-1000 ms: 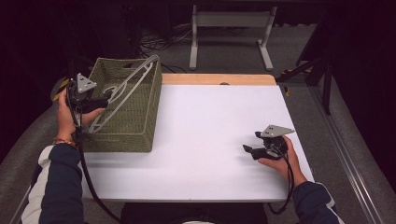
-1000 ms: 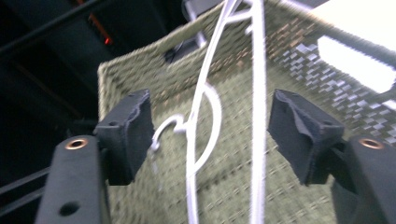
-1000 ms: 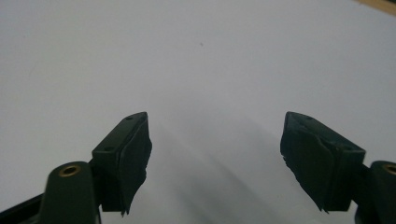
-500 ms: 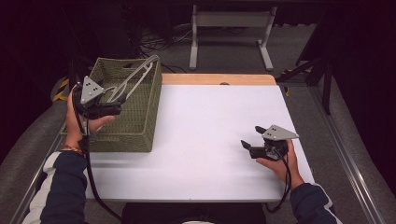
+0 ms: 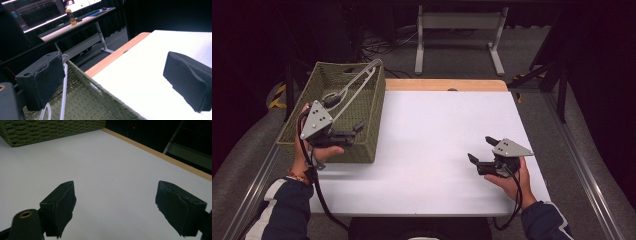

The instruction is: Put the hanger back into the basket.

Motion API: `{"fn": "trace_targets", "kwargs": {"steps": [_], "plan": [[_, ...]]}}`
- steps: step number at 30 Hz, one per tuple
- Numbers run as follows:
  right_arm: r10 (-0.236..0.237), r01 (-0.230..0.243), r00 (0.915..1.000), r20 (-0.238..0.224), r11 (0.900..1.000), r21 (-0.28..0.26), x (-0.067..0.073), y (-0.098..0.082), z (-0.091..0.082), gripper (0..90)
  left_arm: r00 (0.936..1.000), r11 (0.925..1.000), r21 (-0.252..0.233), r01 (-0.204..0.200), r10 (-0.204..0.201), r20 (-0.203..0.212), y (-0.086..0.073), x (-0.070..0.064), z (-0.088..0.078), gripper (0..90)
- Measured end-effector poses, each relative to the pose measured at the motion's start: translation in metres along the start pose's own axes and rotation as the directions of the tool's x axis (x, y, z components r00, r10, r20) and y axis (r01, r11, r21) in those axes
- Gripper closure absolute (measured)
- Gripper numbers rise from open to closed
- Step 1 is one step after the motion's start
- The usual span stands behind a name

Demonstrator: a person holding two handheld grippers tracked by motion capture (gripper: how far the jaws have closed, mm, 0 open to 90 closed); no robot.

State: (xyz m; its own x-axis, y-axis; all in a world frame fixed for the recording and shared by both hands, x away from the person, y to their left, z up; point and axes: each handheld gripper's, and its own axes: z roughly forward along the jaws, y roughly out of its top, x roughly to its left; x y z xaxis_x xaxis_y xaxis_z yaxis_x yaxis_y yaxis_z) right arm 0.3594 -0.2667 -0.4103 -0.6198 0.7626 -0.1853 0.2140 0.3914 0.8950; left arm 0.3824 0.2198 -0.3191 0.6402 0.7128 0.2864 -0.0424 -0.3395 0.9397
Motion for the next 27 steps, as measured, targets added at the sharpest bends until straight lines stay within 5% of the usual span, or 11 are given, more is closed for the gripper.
{"fn": "trace_targets", "kwargs": {"steps": [9,15,22,27], "plan": [[-0.004,0.004,1.0000,0.007,1.000,-0.003,0.007,-0.005,-0.007,14.2,0.9974,0.9993,-0.036,-0.015,0.017,0.071,-0.011,-0.034,-0.001,5.3],[0.020,-0.019,0.9993,0.031,1.000,-0.021,0.009,-0.007,-0.014,12.0,0.9918,0.9980,-0.046,0.042,-0.036,0.123,-0.031,-0.059,0.001,6.3],[-0.001,0.006,0.9982,0.059,0.996,-0.090,0.015,-0.007,-0.020,13.2,0.9828,0.9986,0.031,0.043,-0.048,0.179,-0.061,-0.092,0.003,8.2],[-0.023,0.025,0.9990,0.038,0.999,-0.043,0.022,-0.014,-0.015,12.6,0.9781,0.9919,0.127,0.001,-0.027,0.206,-0.085,-0.106,0.007,9.6]]}}
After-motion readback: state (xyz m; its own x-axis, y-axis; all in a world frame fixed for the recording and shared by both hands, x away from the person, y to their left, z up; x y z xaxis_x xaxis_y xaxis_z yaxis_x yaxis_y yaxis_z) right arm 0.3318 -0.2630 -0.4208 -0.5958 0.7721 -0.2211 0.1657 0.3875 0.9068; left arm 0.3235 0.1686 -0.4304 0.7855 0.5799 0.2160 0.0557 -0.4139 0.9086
